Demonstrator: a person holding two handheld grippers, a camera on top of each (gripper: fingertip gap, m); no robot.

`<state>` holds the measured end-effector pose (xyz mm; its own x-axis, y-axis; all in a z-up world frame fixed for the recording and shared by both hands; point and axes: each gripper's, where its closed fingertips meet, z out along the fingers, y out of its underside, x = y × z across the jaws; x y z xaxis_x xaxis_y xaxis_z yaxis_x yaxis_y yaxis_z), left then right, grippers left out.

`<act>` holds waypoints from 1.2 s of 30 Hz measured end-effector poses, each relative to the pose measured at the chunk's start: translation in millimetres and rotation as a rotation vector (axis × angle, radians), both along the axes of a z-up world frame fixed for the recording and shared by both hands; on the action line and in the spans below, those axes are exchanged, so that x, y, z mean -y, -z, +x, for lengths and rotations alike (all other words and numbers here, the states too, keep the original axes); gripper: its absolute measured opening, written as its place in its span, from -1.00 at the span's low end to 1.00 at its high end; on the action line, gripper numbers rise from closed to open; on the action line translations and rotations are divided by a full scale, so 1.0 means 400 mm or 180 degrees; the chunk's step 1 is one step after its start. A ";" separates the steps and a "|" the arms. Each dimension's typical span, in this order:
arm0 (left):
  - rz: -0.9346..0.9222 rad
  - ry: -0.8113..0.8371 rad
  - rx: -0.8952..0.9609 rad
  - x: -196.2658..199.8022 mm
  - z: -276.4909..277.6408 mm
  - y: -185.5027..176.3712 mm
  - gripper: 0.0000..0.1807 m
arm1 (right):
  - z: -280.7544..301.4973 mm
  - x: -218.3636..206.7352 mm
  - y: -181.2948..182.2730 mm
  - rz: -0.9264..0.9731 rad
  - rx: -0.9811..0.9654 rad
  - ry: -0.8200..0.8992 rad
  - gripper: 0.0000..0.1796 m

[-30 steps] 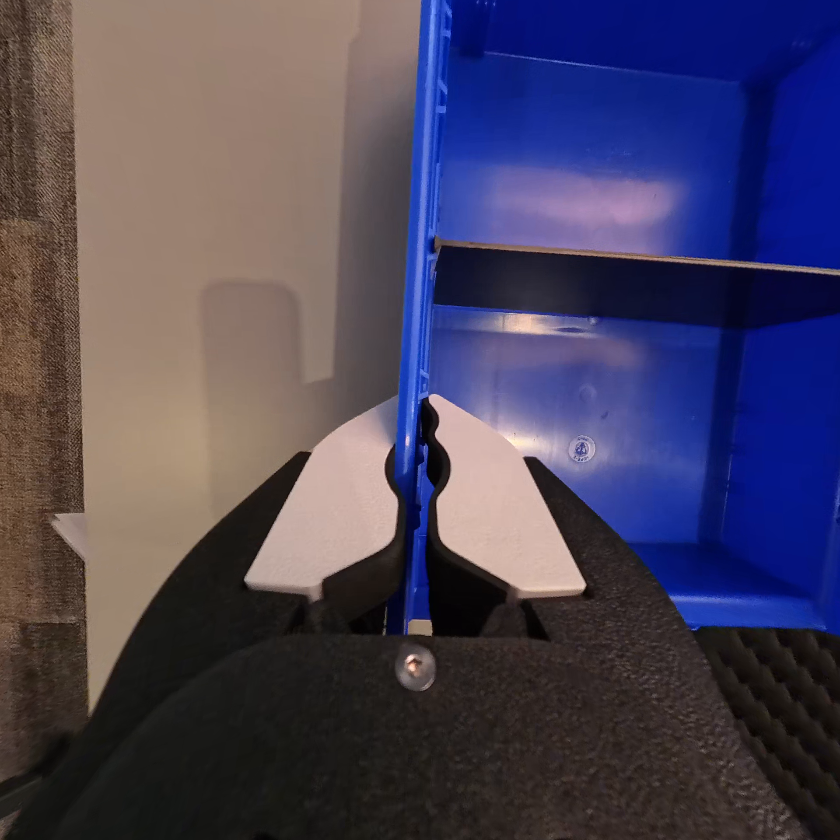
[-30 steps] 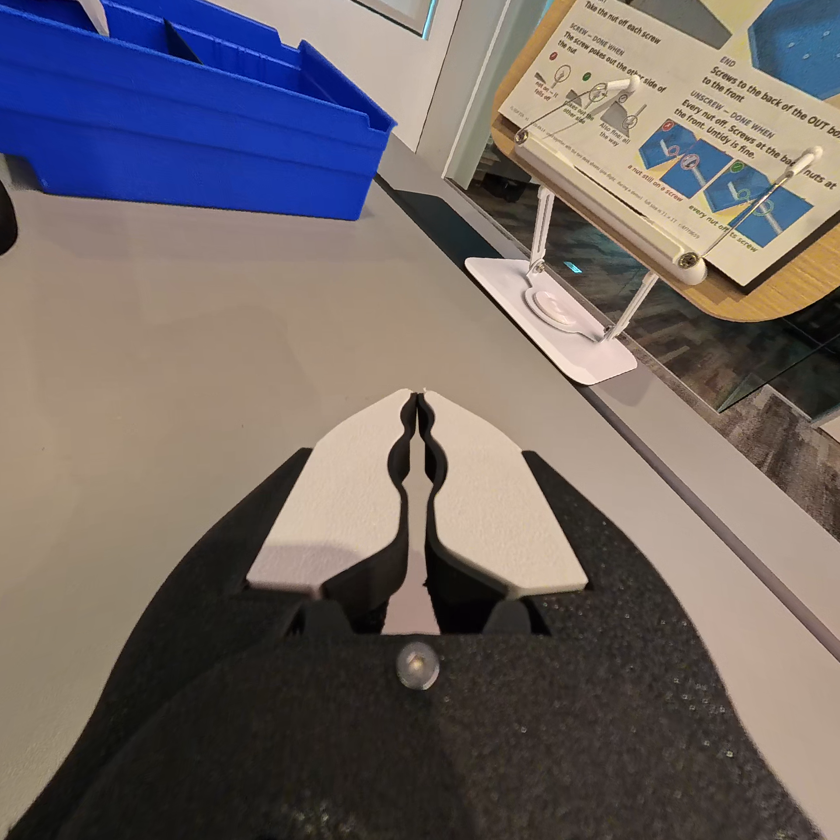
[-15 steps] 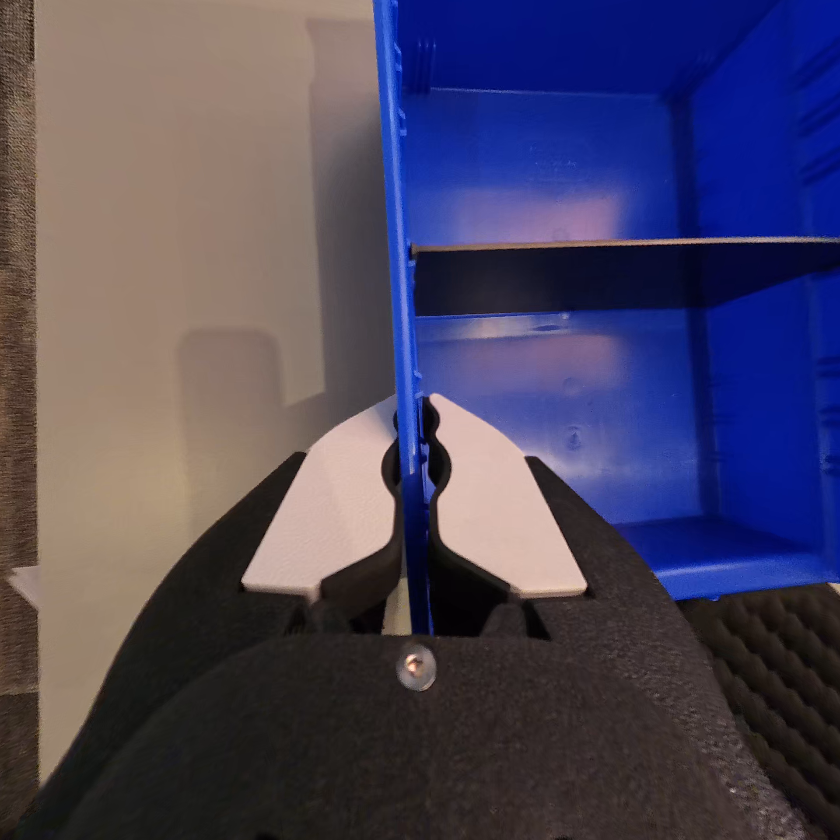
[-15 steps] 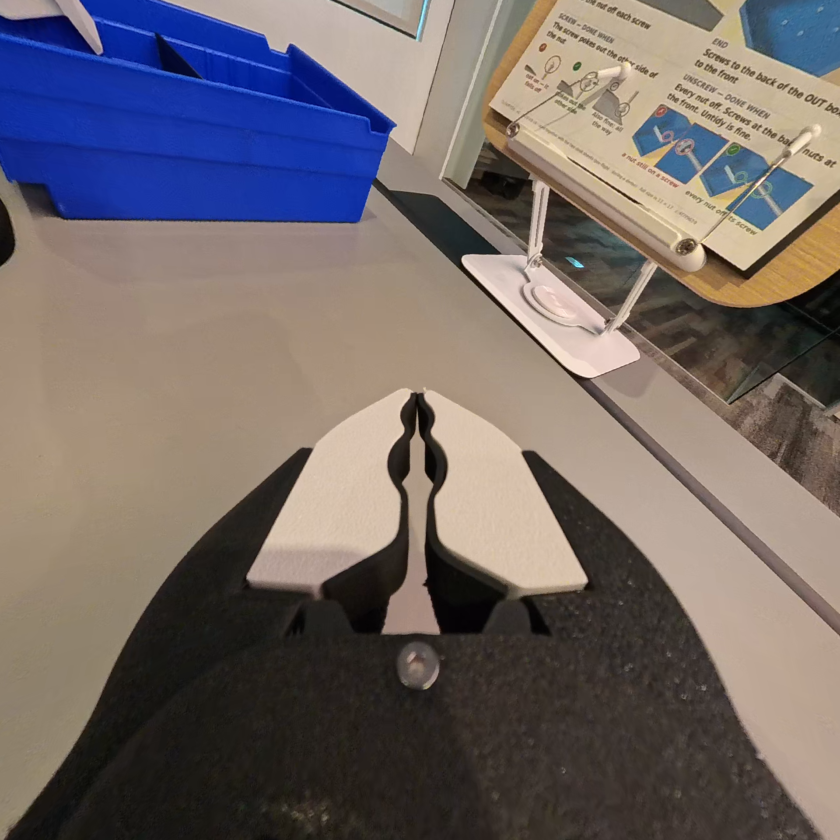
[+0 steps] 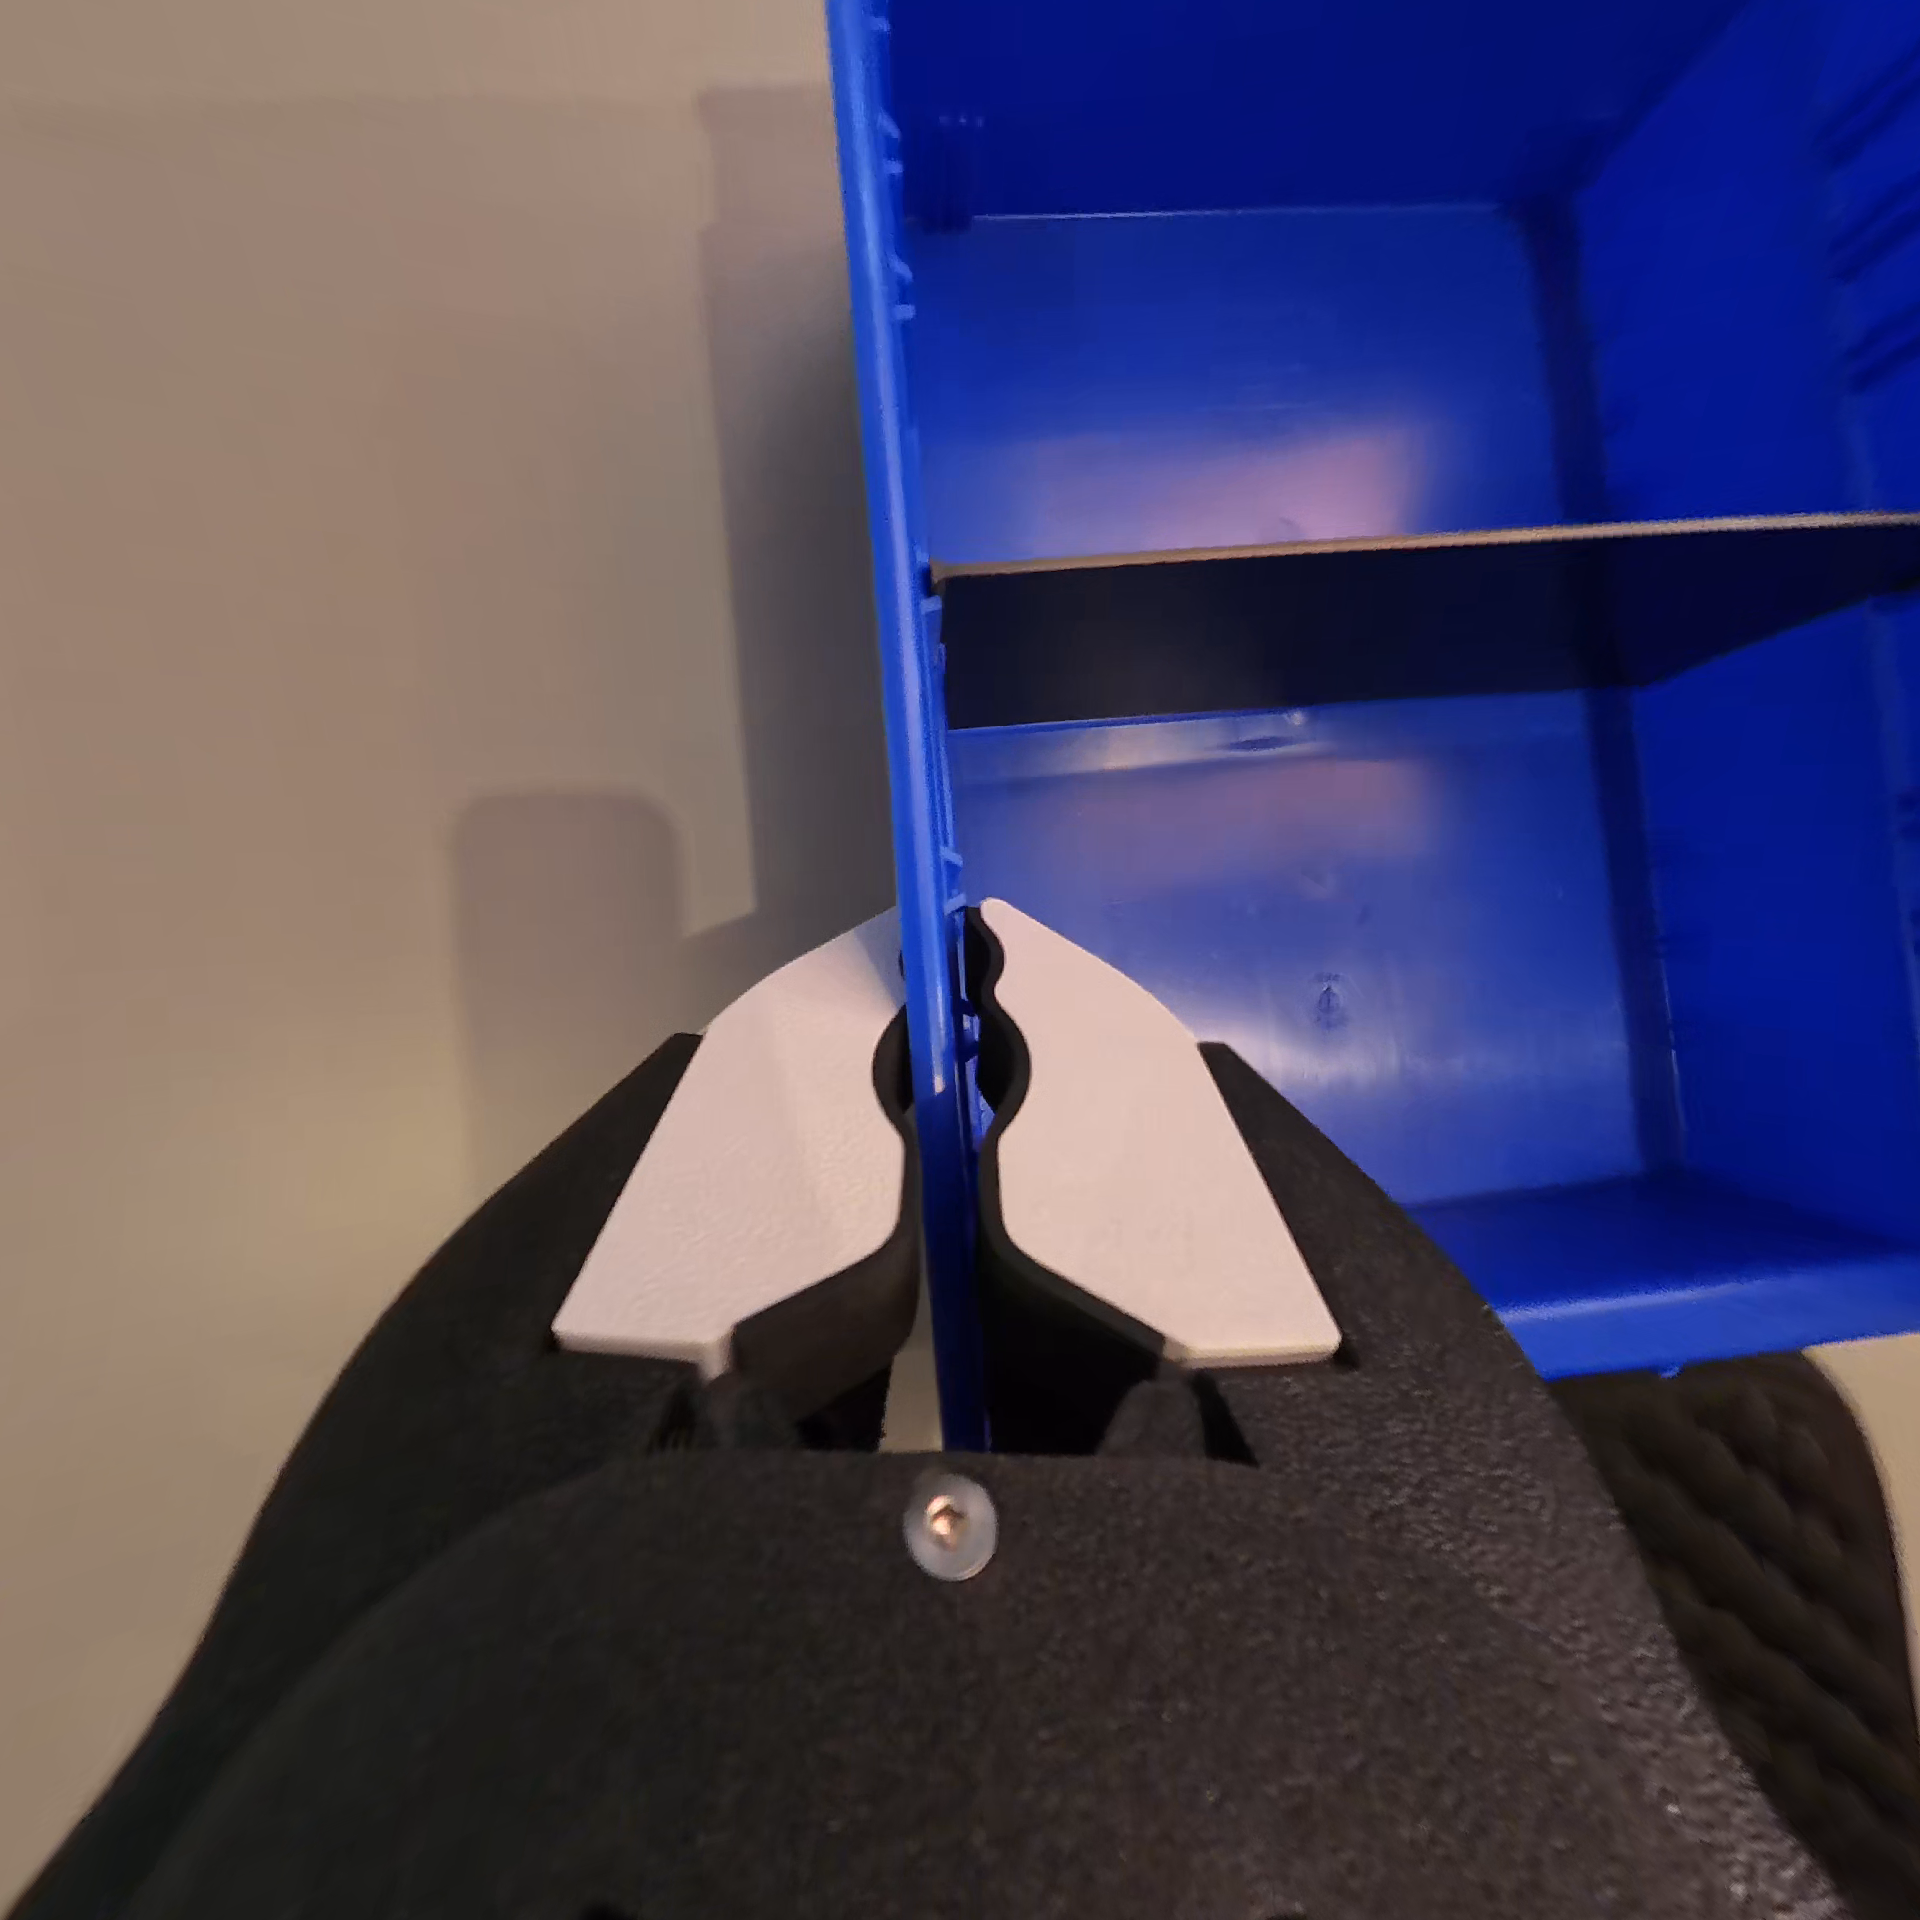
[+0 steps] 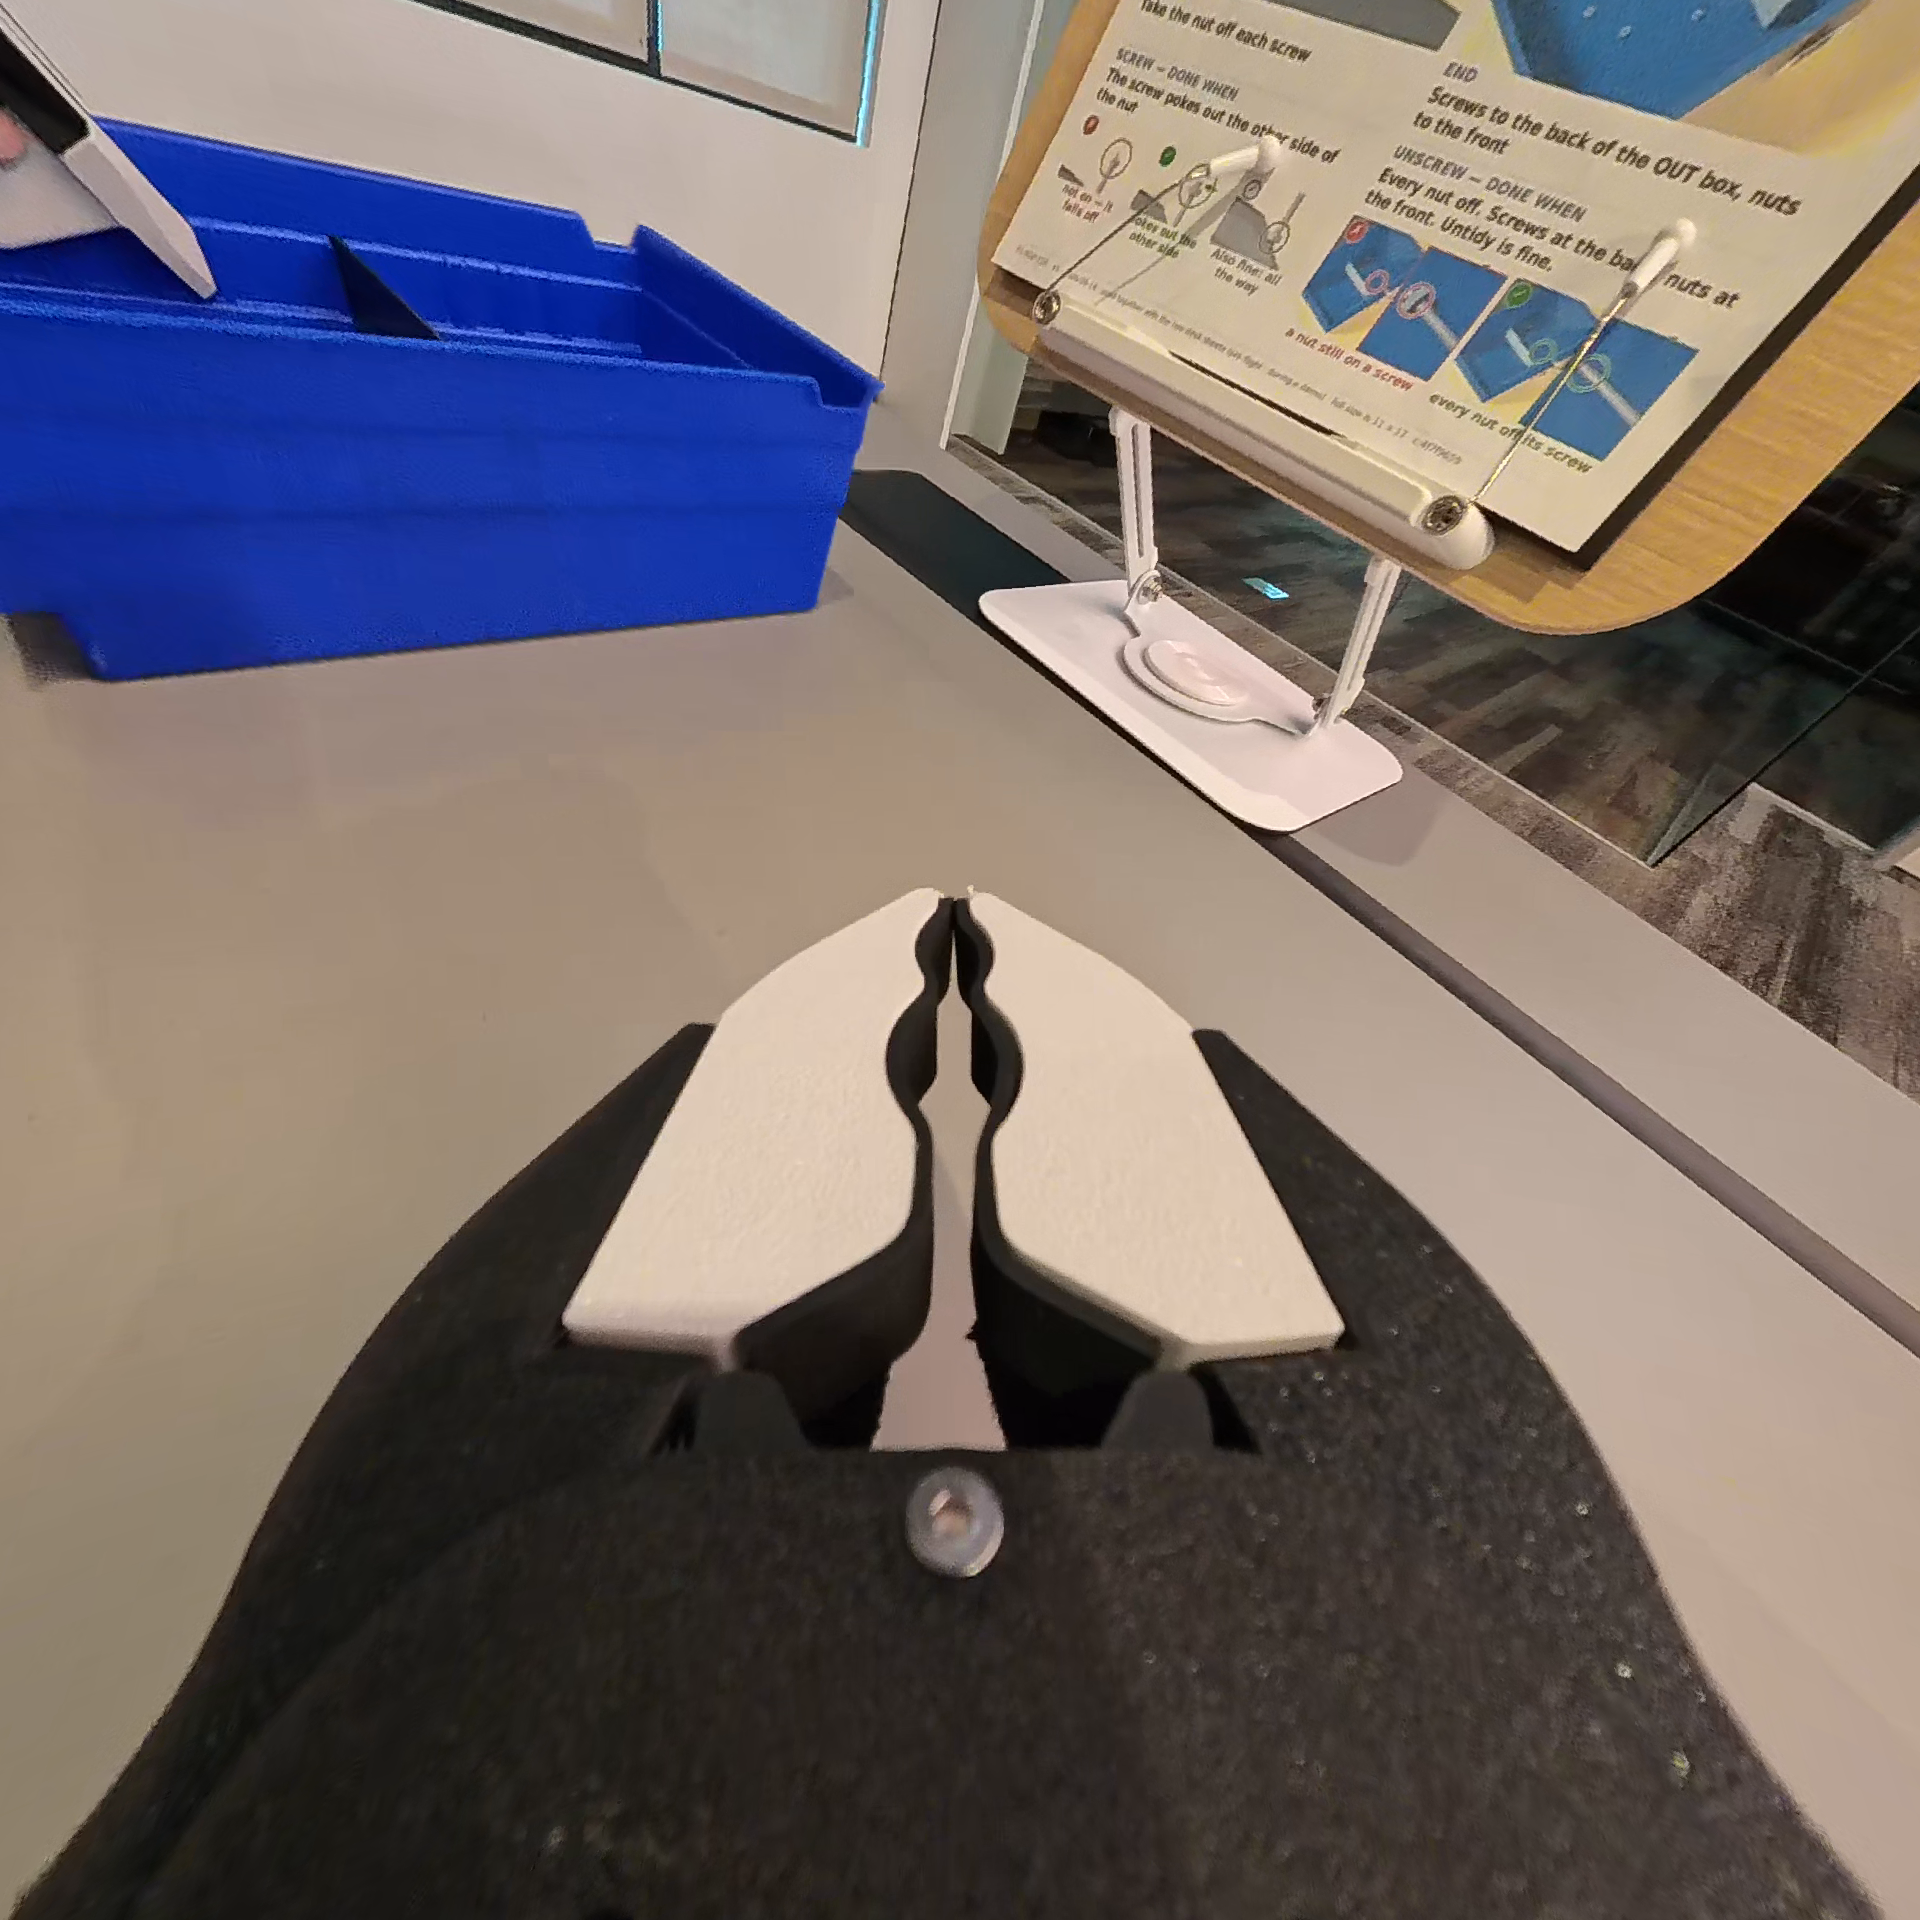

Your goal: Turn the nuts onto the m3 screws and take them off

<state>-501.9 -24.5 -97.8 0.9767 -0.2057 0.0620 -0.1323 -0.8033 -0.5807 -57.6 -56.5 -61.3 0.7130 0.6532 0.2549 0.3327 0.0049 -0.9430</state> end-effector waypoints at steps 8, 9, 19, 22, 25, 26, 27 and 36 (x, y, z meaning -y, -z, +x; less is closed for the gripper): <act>-0.0011 0.0141 0.0014 0.008 0.152 0.002 -0.95 | 0.027 -0.003 -0.013 -0.0058 -0.0120 0.0137 -1.00; -0.0001 0.0161 0.0019 0.010 0.173 0.003 -0.95 | 0.036 -0.004 -0.017 -0.0080 -0.0145 0.0201 -1.00; 0.0015 0.0194 -0.0014 0.041 0.319 0.005 -0.95 | 0.396 0.086 -0.218 -0.0717 -0.0227 0.1148 -0.86; -0.0019 0.0177 -0.0010 0.051 0.342 0.006 -0.94 | 0.646 0.120 -0.262 -0.1169 -0.0070 0.1666 -0.74; -0.0052 0.0177 -0.0026 0.064 0.366 0.008 -0.93 | 0.914 0.179 -0.225 -0.1956 -0.0010 0.2243 -0.71; -0.0045 0.0159 -0.0037 0.067 0.374 0.009 -0.93 | 0.983 0.201 -0.206 -0.2208 -0.0122 0.2399 -0.70; -0.0034 0.0131 -0.0033 0.070 0.382 0.010 -0.93 | 1.033 0.221 -0.187 -0.2415 -0.0264 0.2471 -0.76; -0.0059 0.0194 -0.0117 0.092 0.465 0.031 -0.91 | 1.195 0.267 0.019 -0.3225 0.0199 0.2641 -0.56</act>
